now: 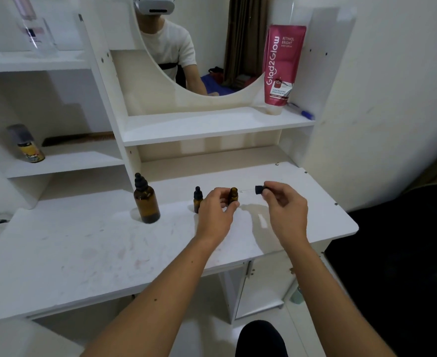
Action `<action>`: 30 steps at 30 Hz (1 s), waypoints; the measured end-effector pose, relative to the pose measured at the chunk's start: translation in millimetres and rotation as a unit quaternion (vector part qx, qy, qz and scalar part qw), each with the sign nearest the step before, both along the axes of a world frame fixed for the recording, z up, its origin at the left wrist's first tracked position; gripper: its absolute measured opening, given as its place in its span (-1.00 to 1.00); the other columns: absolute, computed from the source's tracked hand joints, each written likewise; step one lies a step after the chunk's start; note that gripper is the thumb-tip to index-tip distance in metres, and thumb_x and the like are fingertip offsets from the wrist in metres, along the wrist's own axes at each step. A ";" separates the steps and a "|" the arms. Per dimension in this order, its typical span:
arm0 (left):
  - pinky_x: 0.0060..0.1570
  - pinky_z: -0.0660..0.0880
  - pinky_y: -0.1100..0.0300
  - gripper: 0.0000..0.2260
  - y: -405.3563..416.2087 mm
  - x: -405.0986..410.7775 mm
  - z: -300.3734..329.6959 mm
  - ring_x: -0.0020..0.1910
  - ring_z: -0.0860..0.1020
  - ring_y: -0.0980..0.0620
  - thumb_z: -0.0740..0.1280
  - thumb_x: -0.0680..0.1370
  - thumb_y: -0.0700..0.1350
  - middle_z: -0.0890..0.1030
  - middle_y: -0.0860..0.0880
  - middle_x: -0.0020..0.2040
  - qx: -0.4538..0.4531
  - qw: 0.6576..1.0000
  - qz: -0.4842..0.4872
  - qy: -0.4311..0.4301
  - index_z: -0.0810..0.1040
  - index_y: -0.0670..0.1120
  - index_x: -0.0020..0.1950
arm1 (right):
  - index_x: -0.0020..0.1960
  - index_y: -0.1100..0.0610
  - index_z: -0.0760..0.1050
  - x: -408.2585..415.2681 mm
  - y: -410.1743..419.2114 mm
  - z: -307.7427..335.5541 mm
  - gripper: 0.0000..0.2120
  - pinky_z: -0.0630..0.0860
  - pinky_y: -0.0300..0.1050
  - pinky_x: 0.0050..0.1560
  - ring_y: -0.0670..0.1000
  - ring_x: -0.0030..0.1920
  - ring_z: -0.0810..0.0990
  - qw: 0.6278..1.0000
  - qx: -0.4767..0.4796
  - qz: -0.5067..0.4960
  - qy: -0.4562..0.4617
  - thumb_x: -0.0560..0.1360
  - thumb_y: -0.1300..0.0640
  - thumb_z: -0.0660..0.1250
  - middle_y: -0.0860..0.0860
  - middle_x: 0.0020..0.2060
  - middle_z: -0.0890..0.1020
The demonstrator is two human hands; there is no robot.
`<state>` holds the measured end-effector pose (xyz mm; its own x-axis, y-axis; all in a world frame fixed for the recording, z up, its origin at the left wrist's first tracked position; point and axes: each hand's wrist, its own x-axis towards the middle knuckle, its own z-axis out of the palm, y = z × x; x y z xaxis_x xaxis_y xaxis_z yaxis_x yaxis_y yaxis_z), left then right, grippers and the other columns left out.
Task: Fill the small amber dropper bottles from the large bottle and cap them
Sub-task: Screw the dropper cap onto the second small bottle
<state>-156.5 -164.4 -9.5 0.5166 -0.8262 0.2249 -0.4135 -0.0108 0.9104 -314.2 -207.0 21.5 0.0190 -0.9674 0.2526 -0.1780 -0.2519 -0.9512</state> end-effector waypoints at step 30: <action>0.08 0.57 0.34 -0.80 -1.4 6.6 -6.0 0.02 0.63 0.19 0.46 0.59 -0.19 0.68 0.10 0.05 -0.016 1.000 -0.021 -0.003 0.62 -0.07 0.21 | 0.22 0.07 0.71 35.9 -34.0 13.0 -0.78 0.61 -0.14 0.29 -0.05 0.13 0.73 0.970 -0.026 0.216 0.108 0.60 0.24 0.47 -0.02 0.08 0.76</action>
<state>-150.0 -165.8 -15.5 0.4799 -0.8392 0.2556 -0.4193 0.0365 0.9071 -278.2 -241.0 34.4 0.4769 -0.8435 0.2469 -0.2386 -0.3946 -0.8873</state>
